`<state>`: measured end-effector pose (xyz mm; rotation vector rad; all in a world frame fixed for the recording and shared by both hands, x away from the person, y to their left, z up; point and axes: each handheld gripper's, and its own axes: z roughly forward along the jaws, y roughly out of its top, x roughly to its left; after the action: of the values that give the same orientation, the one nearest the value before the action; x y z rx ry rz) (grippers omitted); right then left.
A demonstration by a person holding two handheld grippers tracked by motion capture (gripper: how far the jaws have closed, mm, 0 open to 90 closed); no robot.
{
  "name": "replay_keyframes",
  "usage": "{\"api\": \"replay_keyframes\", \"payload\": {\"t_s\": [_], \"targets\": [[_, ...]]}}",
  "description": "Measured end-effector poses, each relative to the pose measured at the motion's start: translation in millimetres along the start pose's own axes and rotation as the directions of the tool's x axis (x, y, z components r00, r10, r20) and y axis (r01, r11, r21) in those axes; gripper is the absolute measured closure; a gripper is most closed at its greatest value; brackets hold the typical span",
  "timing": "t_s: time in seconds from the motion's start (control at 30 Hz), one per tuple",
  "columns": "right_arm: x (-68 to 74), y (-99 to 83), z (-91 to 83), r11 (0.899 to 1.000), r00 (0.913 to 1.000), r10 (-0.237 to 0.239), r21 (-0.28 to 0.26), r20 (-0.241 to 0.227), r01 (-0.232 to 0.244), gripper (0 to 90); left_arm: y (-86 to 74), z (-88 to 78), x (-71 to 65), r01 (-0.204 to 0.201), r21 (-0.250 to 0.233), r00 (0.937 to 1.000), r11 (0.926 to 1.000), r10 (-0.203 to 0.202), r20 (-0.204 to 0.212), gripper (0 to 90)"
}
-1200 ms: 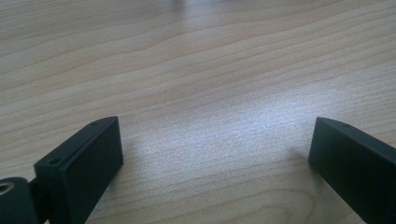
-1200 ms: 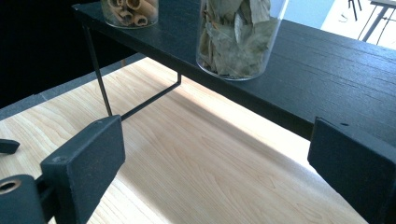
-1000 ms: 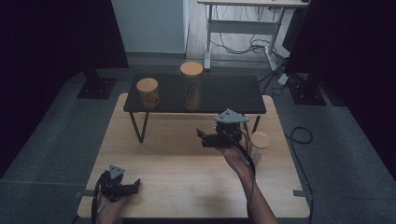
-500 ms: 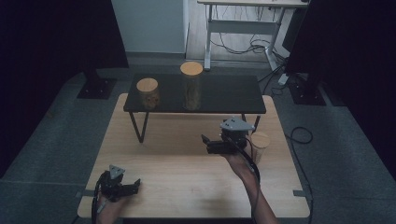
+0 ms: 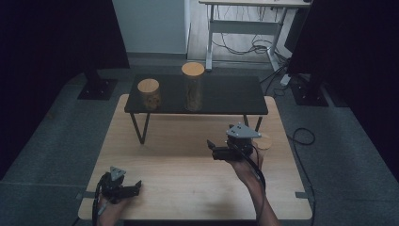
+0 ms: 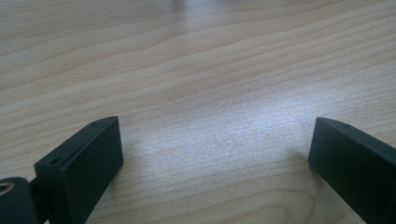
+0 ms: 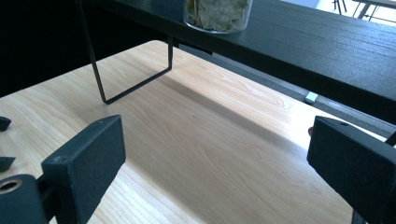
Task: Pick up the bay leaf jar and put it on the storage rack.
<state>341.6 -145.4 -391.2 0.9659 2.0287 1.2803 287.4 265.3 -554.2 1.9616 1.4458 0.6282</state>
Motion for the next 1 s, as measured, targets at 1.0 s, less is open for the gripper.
{"api": "replay_keyframes", "payload": {"t_s": [1.0], "targets": [[-3.3,-39.7,-17.2,1.000,0.9977,-0.003,0.016,0.067,0.001,4.4,0.0,-0.1,-0.2,0.001,0.001,1.0000,1.0000,-0.001,-0.001,2.6]]}}
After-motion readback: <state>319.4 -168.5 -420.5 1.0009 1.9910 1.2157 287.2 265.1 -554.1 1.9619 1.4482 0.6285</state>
